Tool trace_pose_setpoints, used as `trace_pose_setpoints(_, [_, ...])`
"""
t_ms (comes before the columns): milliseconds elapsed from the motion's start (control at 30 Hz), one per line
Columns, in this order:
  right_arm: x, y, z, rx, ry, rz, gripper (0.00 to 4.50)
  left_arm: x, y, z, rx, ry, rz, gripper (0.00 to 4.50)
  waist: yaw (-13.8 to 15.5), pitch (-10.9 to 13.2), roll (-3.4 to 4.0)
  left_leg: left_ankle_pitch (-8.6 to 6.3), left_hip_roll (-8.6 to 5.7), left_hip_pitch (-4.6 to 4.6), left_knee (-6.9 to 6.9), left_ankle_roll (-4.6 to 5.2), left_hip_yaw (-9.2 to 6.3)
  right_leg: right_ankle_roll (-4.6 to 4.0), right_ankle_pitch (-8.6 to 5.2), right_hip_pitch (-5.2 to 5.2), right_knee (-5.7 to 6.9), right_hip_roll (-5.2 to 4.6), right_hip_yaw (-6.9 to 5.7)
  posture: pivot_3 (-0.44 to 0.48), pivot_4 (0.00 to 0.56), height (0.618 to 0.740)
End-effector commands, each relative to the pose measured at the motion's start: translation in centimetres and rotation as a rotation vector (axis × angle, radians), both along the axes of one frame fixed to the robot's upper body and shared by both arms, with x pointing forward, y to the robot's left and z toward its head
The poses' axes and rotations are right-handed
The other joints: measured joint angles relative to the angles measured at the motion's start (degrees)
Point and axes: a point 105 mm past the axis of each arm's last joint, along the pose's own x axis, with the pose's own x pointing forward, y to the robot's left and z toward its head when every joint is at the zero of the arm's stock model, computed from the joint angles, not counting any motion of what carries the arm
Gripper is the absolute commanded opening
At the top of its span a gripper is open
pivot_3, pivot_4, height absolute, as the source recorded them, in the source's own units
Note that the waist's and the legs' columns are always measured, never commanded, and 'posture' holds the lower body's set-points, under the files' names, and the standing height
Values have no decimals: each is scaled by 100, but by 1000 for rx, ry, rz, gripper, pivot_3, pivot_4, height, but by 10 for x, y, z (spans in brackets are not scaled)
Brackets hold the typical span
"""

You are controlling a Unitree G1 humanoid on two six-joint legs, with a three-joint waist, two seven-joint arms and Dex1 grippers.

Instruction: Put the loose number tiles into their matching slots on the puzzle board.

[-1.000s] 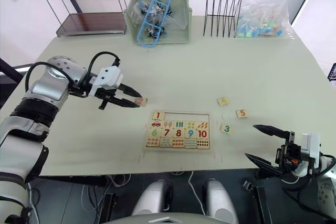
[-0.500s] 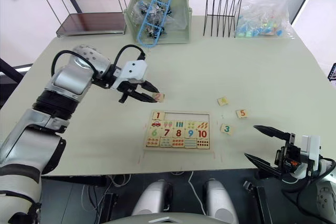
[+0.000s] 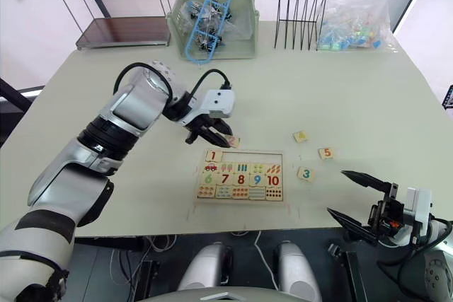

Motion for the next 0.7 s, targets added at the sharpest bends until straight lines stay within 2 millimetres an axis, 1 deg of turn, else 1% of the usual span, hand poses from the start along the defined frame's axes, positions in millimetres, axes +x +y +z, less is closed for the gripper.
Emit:
trace_pose_setpoints(33, [-1, -1, 8, -7, -50, -15, 4500, -2, -7, 1, 30, -27, 16, 991, -10, 0, 2, 0, 0, 3, 0, 0, 0, -1, 0, 0, 1, 1, 1, 0, 150, 740])
trace_pose_setpoints(233, [0, 1, 9, -4, -57, -22, 4500, 1, -10, -10, 72, -46, 21, 991, 5, 1, 2, 0, 1, 2, 0, 0, 0, -1, 0, 0, 1, 1, 1, 0, 150, 740])
trace_pose_setpoints(367, [1, 2, 10, -6, -55, -23, 4500, 4, -7, -16, 110, -53, 36, 991, 10, 1, 2, 0, 0, 1, 0, 0, 0, -2, 1, 0, 1, 1, 2, 0, 150, 740])
trace_pose_setpoints(700, [2, 3, 13, -10, -58, -25, 4500, 4, 0, -23, 165, -46, 56, 991, 9, 1, 3, 0, 0, 2, 0, 0, 0, -4, 2, 0, 1, 1, 2, 0, 150, 740])
